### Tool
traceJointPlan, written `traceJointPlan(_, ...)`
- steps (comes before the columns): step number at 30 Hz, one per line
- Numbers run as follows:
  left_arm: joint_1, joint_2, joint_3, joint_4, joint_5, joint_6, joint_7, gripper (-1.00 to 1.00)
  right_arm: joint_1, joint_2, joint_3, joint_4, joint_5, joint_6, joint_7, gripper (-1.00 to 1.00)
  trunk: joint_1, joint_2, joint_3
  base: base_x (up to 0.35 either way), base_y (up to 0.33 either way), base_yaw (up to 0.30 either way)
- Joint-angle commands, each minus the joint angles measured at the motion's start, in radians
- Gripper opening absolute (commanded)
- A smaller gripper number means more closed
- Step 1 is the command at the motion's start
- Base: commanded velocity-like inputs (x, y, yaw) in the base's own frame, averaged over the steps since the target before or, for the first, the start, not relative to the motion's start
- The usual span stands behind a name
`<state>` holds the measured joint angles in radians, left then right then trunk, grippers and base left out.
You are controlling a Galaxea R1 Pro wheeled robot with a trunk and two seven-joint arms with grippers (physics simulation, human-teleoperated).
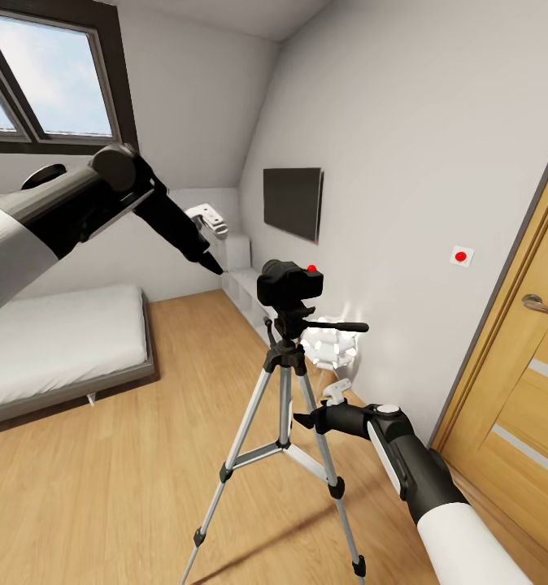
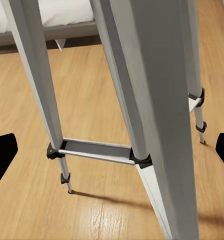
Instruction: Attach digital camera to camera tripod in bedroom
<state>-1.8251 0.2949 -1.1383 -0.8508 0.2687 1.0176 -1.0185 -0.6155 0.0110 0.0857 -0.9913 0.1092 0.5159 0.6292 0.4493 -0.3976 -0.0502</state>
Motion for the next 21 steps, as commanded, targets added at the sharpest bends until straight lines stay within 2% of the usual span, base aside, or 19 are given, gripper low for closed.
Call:
traceJointPlan(1,-0.002,0.008,-0.004,-0.004,0.003,0.004,-0.002,1.00,-0.001,0.001,-0.001,-0.001,0.010,0.003,0.007,1.00,0.001,-0.002,-0.002,0.000,0.000,0.000)
traceJointPlan(7,0.004,0.049,-0.007,-0.014,0.005,0.003,-0.006,1.00,-0.001,0.001,-0.001,-0.001,0.010,0.003,0.006,1.00,0.001,-0.002,-0.002,0.000,0.000,0.000)
traceJointPlan(21,0.055,0.111,-0.008,-0.005,0.014,-0.011,0.002,1.00,-0.001,0.001,-0.001,-0.004,0.010,0.003,0.006,1.00,0.001,-0.002,-0.002,0.000,0.000,0.000)
